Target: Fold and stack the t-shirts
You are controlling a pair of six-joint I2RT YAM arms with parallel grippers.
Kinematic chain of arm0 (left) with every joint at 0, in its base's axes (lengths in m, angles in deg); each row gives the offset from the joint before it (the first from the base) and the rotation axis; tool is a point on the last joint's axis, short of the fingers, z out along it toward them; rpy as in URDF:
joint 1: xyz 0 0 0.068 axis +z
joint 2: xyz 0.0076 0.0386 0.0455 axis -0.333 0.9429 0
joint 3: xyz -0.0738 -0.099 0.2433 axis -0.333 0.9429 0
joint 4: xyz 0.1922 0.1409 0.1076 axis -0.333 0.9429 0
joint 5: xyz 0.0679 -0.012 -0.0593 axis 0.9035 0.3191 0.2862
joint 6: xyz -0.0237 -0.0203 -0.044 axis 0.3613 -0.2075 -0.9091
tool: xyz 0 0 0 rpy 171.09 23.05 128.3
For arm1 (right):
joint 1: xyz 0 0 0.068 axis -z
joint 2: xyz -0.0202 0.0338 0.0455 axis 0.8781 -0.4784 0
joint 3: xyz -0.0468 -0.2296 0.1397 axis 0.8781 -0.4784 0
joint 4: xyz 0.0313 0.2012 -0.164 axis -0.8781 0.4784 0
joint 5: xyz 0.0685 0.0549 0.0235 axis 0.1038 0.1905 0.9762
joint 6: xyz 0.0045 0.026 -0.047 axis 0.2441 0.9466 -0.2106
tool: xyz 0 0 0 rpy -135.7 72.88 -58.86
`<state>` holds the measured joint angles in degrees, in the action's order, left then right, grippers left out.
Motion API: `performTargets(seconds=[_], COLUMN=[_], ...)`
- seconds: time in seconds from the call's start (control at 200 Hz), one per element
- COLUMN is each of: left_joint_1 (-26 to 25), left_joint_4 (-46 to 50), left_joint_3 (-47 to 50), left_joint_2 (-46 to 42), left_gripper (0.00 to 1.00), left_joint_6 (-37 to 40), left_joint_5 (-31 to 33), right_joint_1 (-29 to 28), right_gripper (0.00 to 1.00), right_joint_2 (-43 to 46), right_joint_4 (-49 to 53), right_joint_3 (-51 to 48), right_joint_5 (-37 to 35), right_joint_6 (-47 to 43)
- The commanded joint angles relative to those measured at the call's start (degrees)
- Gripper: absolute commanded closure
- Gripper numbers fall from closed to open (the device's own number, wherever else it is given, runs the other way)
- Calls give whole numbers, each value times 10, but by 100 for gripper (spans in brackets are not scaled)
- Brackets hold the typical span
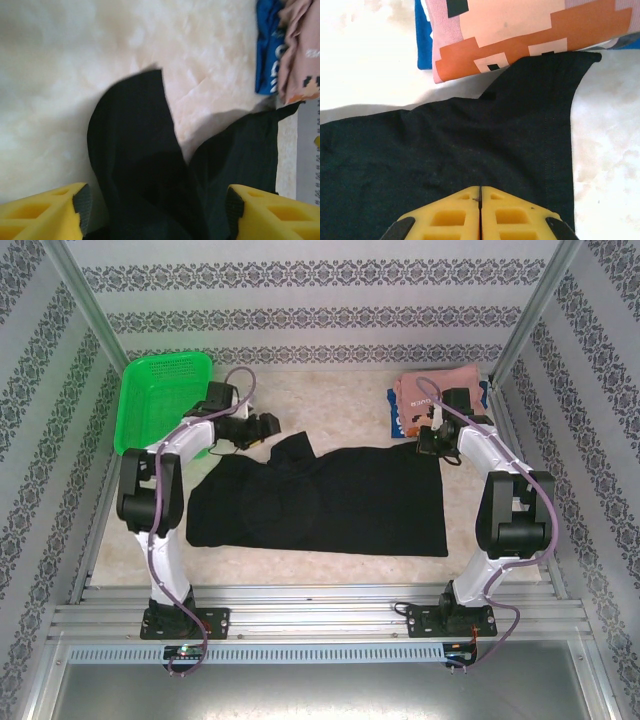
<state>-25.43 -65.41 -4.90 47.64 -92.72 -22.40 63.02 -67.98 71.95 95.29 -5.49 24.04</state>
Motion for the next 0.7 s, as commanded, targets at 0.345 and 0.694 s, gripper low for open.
performTargets(seconds=[0.345, 0.694], left_joint_1=[-8, -31], left_joint_4=[48, 43], left_joint_3=[-40, -93], left_joint_2=[79, 117], left_gripper=[39, 83], left_joint_6=[-20, -17], left_joint_5=[-52, -95], right_joint_1=[-15, -25], right_gripper=[90, 90], right_joint_2=[17, 6], right_joint_4=[2, 3], right_joint_3=[-6, 5], right_joint_5=[-18, -22], right_joint_6=[11, 18])
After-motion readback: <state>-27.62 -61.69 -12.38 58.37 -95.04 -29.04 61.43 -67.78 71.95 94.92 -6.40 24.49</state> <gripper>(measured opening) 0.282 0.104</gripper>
